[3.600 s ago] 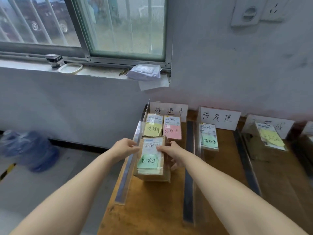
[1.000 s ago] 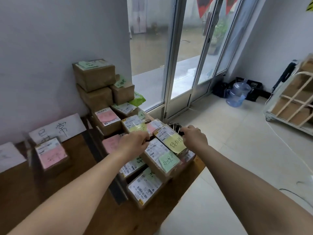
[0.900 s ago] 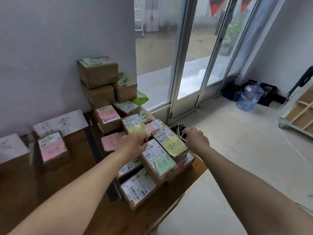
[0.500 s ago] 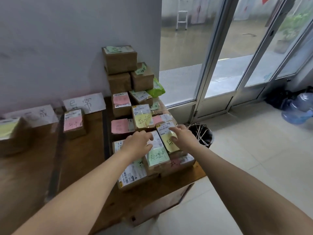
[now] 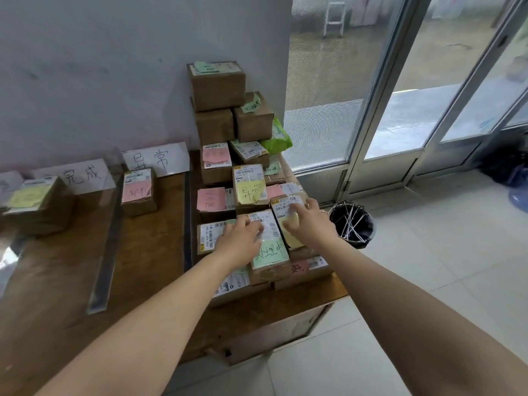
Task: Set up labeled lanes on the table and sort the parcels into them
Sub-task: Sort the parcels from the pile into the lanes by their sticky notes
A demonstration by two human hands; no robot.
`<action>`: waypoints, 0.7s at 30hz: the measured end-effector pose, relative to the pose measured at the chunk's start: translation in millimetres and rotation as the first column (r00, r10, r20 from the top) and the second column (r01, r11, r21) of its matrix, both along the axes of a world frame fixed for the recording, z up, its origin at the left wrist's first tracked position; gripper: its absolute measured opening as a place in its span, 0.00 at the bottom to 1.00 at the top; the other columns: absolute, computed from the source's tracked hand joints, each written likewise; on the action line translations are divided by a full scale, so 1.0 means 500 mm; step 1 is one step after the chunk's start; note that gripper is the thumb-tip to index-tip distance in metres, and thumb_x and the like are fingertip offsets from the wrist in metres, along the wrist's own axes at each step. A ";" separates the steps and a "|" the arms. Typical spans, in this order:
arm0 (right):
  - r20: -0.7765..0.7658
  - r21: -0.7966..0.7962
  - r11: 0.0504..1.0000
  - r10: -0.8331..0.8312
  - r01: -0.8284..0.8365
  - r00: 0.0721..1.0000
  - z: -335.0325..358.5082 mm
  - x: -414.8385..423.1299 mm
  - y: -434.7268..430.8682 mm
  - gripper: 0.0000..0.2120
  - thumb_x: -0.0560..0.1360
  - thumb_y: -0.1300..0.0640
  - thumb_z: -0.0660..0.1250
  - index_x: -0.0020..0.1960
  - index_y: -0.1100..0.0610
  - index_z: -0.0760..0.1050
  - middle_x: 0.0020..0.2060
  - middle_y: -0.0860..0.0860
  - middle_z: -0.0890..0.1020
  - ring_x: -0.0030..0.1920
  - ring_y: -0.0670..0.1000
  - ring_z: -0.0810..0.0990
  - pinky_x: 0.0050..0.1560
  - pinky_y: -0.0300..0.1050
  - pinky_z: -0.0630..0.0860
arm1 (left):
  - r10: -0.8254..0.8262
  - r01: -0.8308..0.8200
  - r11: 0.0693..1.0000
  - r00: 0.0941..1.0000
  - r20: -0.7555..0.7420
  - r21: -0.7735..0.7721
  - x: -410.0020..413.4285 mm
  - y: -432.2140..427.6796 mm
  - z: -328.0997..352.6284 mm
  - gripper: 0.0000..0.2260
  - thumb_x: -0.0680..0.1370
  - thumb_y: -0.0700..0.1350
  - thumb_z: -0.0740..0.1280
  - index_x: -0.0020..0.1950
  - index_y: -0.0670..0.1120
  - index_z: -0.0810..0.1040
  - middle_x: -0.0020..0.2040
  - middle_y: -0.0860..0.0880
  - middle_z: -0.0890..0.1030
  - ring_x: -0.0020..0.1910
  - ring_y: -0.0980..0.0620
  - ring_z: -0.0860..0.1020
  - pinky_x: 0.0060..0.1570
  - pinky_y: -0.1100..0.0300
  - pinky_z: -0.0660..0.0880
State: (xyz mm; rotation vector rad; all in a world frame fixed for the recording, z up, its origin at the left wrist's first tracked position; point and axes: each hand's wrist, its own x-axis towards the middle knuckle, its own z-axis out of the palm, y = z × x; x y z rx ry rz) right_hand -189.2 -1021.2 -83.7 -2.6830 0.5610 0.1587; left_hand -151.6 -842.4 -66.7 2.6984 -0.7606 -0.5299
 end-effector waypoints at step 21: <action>0.045 0.060 0.987 -0.154 0.151 0.987 0.060 -0.023 -0.012 0.40 0.70 0.42 0.68 0.76 0.40 0.50 0.70 0.59 0.59 0.62 0.65 0.70 0.56 0.55 0.76 | 0.103 -0.111 0.989 0.992 0.079 0.096 -0.004 -0.051 0.027 0.20 0.79 0.56 0.59 0.70 0.52 0.66 0.71 0.46 0.63 0.68 0.42 0.64 0.62 0.43 0.66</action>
